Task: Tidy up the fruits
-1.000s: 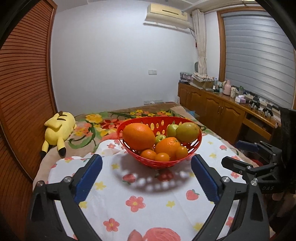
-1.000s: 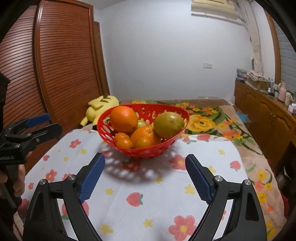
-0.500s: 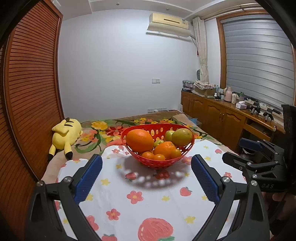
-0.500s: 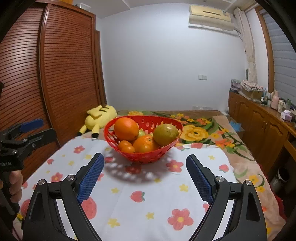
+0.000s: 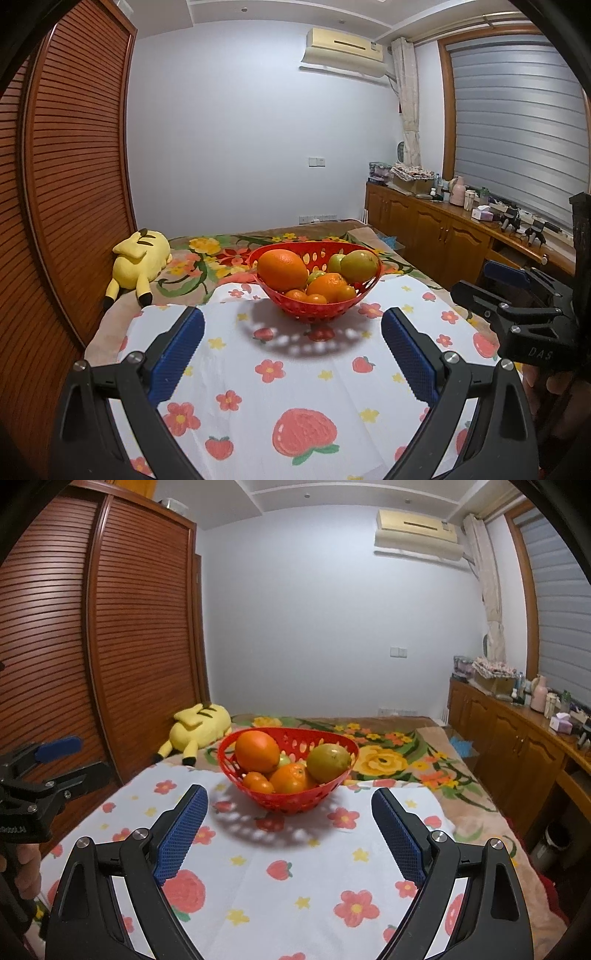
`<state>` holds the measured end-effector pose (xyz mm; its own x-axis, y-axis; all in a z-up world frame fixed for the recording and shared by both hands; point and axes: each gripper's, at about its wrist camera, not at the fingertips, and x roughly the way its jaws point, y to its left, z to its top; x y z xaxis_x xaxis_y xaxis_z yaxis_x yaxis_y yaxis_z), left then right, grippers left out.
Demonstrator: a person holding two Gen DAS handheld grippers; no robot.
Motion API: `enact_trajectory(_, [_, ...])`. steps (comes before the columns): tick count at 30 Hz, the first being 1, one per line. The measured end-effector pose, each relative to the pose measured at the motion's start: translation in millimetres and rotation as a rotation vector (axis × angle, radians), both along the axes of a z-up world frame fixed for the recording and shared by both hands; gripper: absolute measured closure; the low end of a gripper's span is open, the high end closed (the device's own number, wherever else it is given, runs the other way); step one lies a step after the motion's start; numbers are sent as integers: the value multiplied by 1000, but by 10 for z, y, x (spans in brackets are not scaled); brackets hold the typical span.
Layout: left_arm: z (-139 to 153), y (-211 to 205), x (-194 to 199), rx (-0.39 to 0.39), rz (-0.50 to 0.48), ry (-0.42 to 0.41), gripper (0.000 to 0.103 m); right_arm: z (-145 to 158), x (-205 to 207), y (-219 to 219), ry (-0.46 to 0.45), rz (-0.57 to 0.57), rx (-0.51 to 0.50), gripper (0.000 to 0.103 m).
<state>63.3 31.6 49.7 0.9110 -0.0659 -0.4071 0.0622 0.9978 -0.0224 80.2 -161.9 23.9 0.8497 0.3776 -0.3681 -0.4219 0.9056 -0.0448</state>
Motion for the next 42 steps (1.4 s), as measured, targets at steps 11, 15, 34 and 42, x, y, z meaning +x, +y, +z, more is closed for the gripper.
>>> enact_trajectory(11, [-80, 120, -248, 3, 50, 8, 5, -43, -179, -32, -12, -12, 3, 11])
enact_trajectory(15, [-125, 170, -294, -10, 62, 15, 5, -66, -233, -55, -6, -14, 7, 11])
enact_trajectory(34, [-228, 198, -317, -13, 70, 35, 5, -112, -279, -30, -1, -16, 1, 11])
enact_trajectory(42, [-229, 193, -317, -12, 70, 34, 5, -115, -288, -24, -5, -18, 0, 11])
